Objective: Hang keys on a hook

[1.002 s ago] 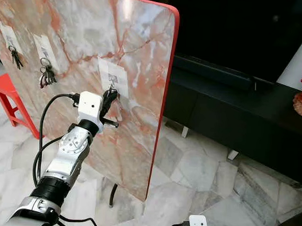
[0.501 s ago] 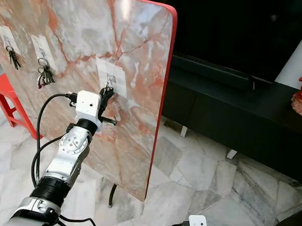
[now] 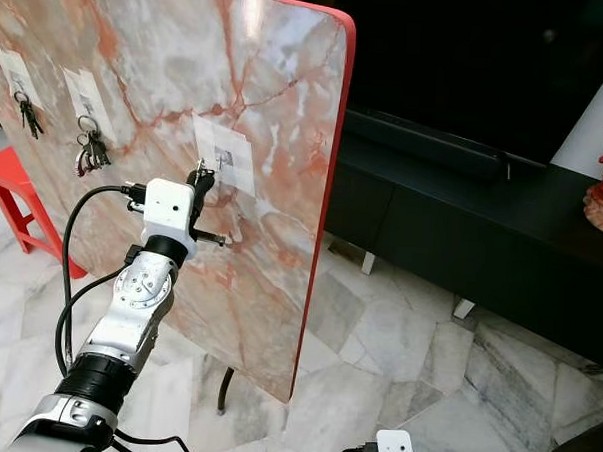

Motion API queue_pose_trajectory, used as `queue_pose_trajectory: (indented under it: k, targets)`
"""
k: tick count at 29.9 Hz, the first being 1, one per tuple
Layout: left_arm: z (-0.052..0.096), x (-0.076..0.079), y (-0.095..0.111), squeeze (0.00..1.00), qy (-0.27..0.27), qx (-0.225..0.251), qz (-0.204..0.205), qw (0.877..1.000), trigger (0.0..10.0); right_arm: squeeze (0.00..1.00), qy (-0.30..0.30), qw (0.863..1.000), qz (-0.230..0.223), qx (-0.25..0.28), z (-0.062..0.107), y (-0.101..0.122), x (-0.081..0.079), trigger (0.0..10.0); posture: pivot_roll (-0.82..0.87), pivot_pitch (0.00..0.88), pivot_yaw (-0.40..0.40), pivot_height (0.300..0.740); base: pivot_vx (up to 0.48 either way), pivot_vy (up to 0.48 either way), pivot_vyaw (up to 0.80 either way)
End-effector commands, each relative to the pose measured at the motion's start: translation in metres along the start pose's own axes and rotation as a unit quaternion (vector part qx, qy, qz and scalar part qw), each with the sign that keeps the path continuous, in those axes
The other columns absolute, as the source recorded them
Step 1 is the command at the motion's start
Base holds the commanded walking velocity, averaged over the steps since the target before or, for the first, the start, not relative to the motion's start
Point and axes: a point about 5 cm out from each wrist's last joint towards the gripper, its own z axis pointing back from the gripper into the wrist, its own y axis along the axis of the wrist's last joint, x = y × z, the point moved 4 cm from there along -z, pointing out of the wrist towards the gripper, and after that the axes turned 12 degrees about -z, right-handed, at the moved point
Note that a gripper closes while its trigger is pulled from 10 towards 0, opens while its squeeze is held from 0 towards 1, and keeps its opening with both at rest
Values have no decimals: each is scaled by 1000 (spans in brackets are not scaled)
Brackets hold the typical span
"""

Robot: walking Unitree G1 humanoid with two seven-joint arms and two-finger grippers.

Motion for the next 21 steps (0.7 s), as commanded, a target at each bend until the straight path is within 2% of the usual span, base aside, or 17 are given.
queue_pose_trajectory:
  k: [1, 6, 8, 14, 17, 18, 21]
  targets:
    - [1, 5, 10, 0, -13, 27, -6, 1000, 10000, 0, -2, 1000, -7, 5, 0, 1, 1, 10000, 1, 0, -54, 740, 0, 0, 0]
    - [4, 9, 14, 0, -25, 40, -15, 999, 10000, 0, -2, 1000, -7, 6, 0, 1, 1, 10000, 2, 0, -52, 740, 0, 0, 0]
    - [9, 15, 17, 0, -44, 54, -33, 997, 10000, 0, -2, 1000, -8, 6, 0, 1, 1, 10000, 2, 0, -51, 740, 0, 0, 0]
    - [12, 22, 18, 0, -59, 59, -38, 996, 10000, 0, -1, 1000, -7, 5, 0, 1, 1, 10000, 3, 0, -52, 740, 0, 0, 0]
    - [12, 25, 17, 0, -68, 56, -34, 996, 10000, 0, -1, 1000, -7, 5, 0, 1, 1, 10000, 3, 0, -52, 740, 0, 0, 0]
    - [11, 27, 15, 0, -73, 49, -20, 996, 10000, 0, -1, 1000, -6, 6, 0, 2, 1, 10000, -1, 0, -52, 740, 0, 0, 0]
    - [6, 21, 12, 0, -58, 39, 4, 998, 10000, 0, -2, 1000, -5, 6, 0, 2, 1, 10000, -1, 0, -53, 740, 0, 0, 0]
